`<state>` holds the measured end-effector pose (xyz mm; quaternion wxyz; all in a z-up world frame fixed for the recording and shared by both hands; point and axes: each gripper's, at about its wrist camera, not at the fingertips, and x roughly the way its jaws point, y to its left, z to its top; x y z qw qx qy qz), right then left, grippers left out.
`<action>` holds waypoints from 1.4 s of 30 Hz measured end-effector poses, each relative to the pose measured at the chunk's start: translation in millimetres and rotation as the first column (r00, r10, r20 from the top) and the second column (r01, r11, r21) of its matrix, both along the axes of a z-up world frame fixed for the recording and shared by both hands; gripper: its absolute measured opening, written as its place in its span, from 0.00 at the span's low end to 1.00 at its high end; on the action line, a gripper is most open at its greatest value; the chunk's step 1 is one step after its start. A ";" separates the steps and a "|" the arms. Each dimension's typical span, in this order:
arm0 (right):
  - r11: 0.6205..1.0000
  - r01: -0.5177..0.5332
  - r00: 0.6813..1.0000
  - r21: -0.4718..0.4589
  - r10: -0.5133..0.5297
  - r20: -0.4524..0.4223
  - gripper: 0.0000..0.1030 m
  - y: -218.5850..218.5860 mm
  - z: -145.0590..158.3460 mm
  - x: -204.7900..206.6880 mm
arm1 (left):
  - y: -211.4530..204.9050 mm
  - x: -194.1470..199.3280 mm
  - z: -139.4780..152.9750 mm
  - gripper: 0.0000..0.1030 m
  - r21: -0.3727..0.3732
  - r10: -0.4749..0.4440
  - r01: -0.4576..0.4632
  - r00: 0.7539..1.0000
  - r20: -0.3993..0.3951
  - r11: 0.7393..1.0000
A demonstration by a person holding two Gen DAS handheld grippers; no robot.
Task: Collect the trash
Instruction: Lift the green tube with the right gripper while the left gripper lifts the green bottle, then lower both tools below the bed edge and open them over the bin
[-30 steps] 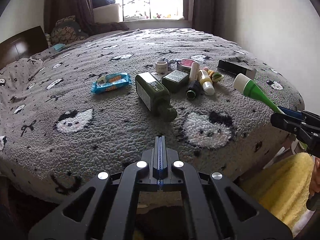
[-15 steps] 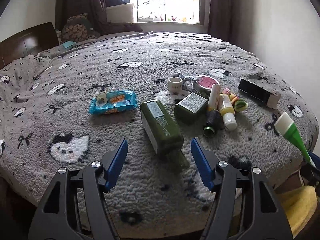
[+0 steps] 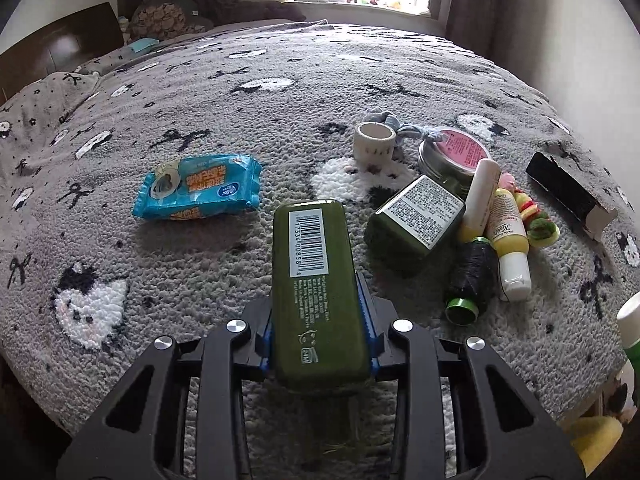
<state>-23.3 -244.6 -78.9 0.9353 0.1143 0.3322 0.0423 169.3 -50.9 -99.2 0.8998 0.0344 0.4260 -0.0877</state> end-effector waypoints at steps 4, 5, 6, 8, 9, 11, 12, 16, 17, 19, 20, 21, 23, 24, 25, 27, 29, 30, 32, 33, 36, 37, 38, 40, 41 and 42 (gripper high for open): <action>1.000 -0.001 1.000 -0.002 0.001 0.004 0.41 2.4 2.3 1.0 | 5.0 -7.3 3.5 0.29 0.000 -0.024 0.024 1.000 0.015 1.000; 1.000 -0.004 1.000 -0.003 0.004 0.006 0.41 2.8 3.0 1.4 | 6.9 -12.6 5.7 0.29 0.003 -0.033 0.033 0.999 0.027 0.999; 1.000 -0.007 1.000 -0.004 0.007 0.009 0.41 3.8 3.9 1.4 | 8.4 -17.6 8.2 0.29 0.005 -0.042 0.042 0.998 0.041 0.999; 1.000 -0.014 1.000 -0.007 0.014 0.013 0.41 6.1 5.7 0.8 | 11.6 -31.0 15.1 0.29 0.003 -0.062 0.061 0.996 0.068 0.998; 1.000 -0.017 1.000 -0.008 0.017 0.014 0.41 7.2 6.5 0.6 | 12.6 -37.5 18.5 0.29 0.003 -0.072 0.072 0.994 0.081 0.997; 1.000 -0.025 0.999 -0.006 0.025 0.020 0.41 8.6 7.9 -0.5 | 15.7 -54.6 27.4 0.29 0.002 -0.096 0.096 0.989 0.112 0.995; 1.000 -0.028 0.999 -0.005 0.028 0.021 0.41 9.5 8.6 -1.1 | 17.4 -65.2 32.3 0.29 -0.001 -0.110 0.111 0.986 0.128 0.994; 0.999 -0.048 0.998 -0.013 0.048 0.029 0.41 15.4 10.7 -8.5 | 23.8 -107.5 42.9 0.29 0.000 -0.157 0.160 0.972 0.173 0.987; 0.998 -0.053 0.998 -0.018 0.053 0.031 0.41 17.1 11.3 -11.5 | 25.0 -115.1 42.7 0.29 -0.002 -0.165 0.167 0.971 0.174 0.986; 0.998 -0.064 0.997 -0.027 0.064 0.031 0.41 21.2 11.6 -18.4 | 28.5 -132.7 39.5 0.29 -0.004 -0.173 0.177 0.969 0.174 0.984; 0.997 -0.071 0.997 -0.031 0.072 0.029 0.41 23.2 11.5 -21.2 | 30.6 -139.6 37.3 0.29 -0.005 -0.177 0.180 0.969 0.172 0.984; 0.996 -0.081 0.996 -0.034 0.082 0.025 0.41 25.1 10.8 -24.2 | 31.8 -146.8 33.9 0.29 -0.005 -0.181 0.185 0.969 0.166 0.983; 0.994 -0.107 0.994 -0.036 0.107 0.012 0.41 28.9 8.1 -31.1 | 33.6 -158.1 26.2 0.29 -0.007 -0.192 0.196 0.970 0.151 0.981; 0.992 -0.120 0.993 -0.032 0.120 0.002 0.41 30.4 6.1 -34.2 | 33.6 -165.1 21.5 0.29 -0.007 -0.202 0.205 0.969 0.140 0.979; 0.991 -0.130 0.991 -0.026 0.130 -0.006 0.41 31.4 4.2 -36.8 | 33.5 -171.9 16.2 0.29 -0.007 -0.214 0.217 0.968 0.127 0.976; 0.989 -0.150 0.988 -0.002 0.150 -0.030 0.41 32.5 -2.3 -41.5 | 33.1 -184.2 4.8 0.29 -0.007 -0.235 0.237 0.967 0.098 0.971; 0.987 -0.159 0.985 0.015 0.160 -0.063 0.41 32.4 -11.7 -43.6 | 32.8 -193.4 -8.5 0.29 -0.009 -0.250 0.251 0.966 0.061 0.968; 0.987 -0.161 0.983 0.014 0.161 -0.082 0.41 33.7 -17.3 -43.8 | 32.5 -197.7 -17.7 0.29 -0.009 -0.256 0.256 0.966 0.035 0.967; 0.986 -0.163 0.978 0.016 0.164 -0.128 0.41 35.3 -31.1 -44.4 | 33.6 -202.5 -33.4 0.29 -0.009 -0.261 0.261 0.965 -0.008 0.965; 0.986 -0.167 0.974 0.021 0.168 -0.154 0.41 36.5 -38.7 -44.0 | 34.7 -204.3 -43.3 0.29 -0.009 -0.263 0.263 0.964 -0.035 0.965; 0.981 -0.191 0.955 0.041 0.195 -0.224 0.41 42.9 -59.9 -41.8 | 37.7 -207.0 -70.6 0.29 -0.010 -0.262 0.263 0.959 -0.106 0.965; 0.979 -0.196 0.946 0.053 0.203 -0.252 0.41 45.8 -68.9 -39.3 | 38.6 -206.7 -80.4 0.29 -0.015 -0.262 0.262 0.956 -0.133 0.965; 0.978 -0.197 0.939 0.066 0.207 -0.275 0.41 48.0 -76.0 -37.9 | 39.4 -205.9 -88.0 0.29 -0.016 -0.258 0.259 0.954 -0.153 0.966; 0.977 -0.198 0.924 0.077 0.213 -0.318 0.41 54.2 -90.3 -34.6 | 39.5 -204.2 -105.8 0.29 -0.014 -0.254 0.256 0.947 -0.197 0.967; 0.977 -0.201 0.913 0.075 0.215 -0.348 0.41 58.5 -98.4 -32.1 | 39.3 -203.4 -112.6 0.29 -0.017 -0.254 0.256 0.943 -0.214 0.966; 0.977 -0.202 0.902 0.068 0.213 -0.376 0.41 63.1 -106.9 -30.6 | 38.8 -202.1 -121.7 0.29 -0.026 -0.255 0.256 0.937 -0.239 0.966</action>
